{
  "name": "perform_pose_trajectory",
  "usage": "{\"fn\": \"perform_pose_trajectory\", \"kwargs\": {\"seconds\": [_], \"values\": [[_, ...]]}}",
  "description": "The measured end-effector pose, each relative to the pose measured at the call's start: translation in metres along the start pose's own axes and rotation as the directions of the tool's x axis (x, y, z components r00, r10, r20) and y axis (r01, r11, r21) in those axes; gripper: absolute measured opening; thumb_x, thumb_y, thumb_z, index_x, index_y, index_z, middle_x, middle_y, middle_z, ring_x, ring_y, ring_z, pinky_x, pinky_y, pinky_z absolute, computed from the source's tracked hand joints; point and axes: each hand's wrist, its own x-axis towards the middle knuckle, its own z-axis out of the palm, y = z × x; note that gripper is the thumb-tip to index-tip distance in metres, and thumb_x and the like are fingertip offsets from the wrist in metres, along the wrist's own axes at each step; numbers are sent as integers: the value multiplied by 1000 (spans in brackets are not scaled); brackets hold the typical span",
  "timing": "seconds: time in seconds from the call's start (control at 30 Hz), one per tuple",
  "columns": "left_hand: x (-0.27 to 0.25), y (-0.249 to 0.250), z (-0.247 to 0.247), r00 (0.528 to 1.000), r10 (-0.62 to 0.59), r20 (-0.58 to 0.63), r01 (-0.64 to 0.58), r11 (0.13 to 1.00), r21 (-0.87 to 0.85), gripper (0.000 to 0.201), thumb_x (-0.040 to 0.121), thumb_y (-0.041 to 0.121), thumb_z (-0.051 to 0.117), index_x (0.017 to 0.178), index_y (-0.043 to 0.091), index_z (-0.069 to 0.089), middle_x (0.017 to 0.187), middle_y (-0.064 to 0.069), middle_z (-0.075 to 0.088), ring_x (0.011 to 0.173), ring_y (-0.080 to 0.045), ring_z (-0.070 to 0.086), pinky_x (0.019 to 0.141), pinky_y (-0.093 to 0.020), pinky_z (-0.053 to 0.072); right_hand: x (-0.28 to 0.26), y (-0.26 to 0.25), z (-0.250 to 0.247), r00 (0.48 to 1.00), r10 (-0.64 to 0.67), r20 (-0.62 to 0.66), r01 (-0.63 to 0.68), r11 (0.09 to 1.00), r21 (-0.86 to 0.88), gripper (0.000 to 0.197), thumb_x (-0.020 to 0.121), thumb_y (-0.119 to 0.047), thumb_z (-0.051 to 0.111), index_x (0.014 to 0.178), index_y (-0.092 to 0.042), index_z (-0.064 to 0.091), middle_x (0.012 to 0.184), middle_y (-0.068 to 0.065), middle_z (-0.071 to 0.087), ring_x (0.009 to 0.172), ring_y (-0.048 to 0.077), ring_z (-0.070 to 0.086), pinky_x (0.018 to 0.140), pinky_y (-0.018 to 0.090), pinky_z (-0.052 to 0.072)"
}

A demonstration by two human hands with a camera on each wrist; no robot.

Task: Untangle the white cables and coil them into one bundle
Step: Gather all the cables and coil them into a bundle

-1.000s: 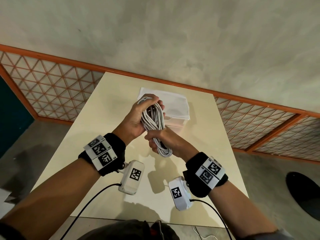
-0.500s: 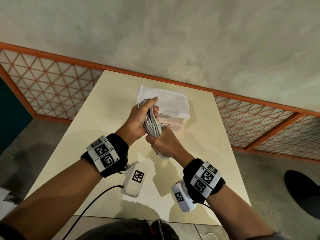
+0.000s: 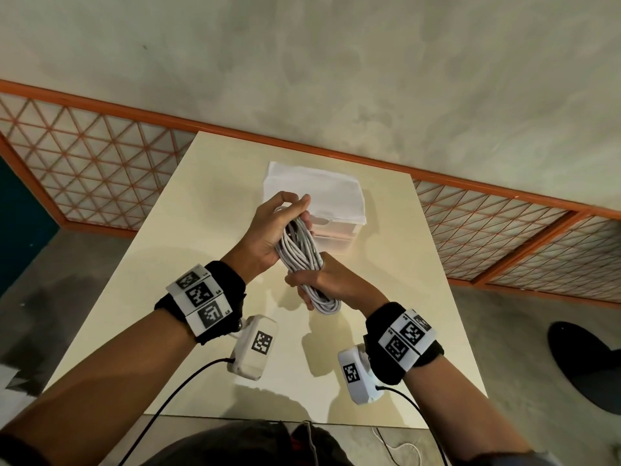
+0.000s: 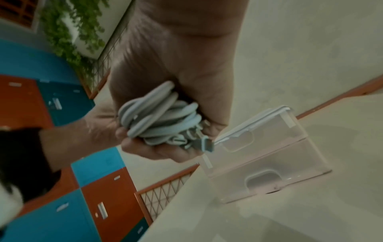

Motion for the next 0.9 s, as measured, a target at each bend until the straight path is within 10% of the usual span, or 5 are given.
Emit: {"fn": "perform_pose_trajectory", "kwargs": {"seconds": [0.23, 0.4, 0.7, 0.9], "values": [[3, -12, 8, 986, -55, -155, 58, 998, 10, 33, 88, 17, 66, 63, 17, 44, 41, 6, 39, 33, -8, 36, 39, -16, 34, 3, 10, 4, 996, -11, -83, 0, 992, -124, 24, 86, -15, 62, 65, -4, 57, 58, 8, 62, 39, 15, 54, 52, 26, 49], [12, -11, 10, 975, -93, -201, 106, 993, 52, 37, 86, -6, 52, 61, 17, 38, 39, 6, 35, 31, -9, 30, 38, -13, 28, 8, 15, 6, 977, -76, -200, 36, 980, -196, 27, 81, -15, 62, 73, 9, 51, 57, 13, 52, 49, 21, 47, 54, 41, 47], [10, -6, 4, 997, -28, 73, 15, 985, 170, 35, 87, -9, 51, 67, 16, 37, 40, 5, 30, 33, -9, 27, 38, -16, 28, 8, 5, -9, 986, 26, 164, -55, 983, 176, 45, 79, -52, 63, 88, -7, 62, 84, 14, 66, 77, 29, 66, 83, 40, 50], [13, -13, -2, 973, -88, 212, 49, 982, 180, 34, 90, -8, 50, 69, 15, 36, 41, 6, 30, 32, -6, 27, 39, -15, 28, 12, 12, 3, 985, 15, 173, -45, 983, 176, 19, 85, -21, 64, 73, -7, 60, 70, 10, 65, 63, 25, 64, 68, 31, 52]]}}
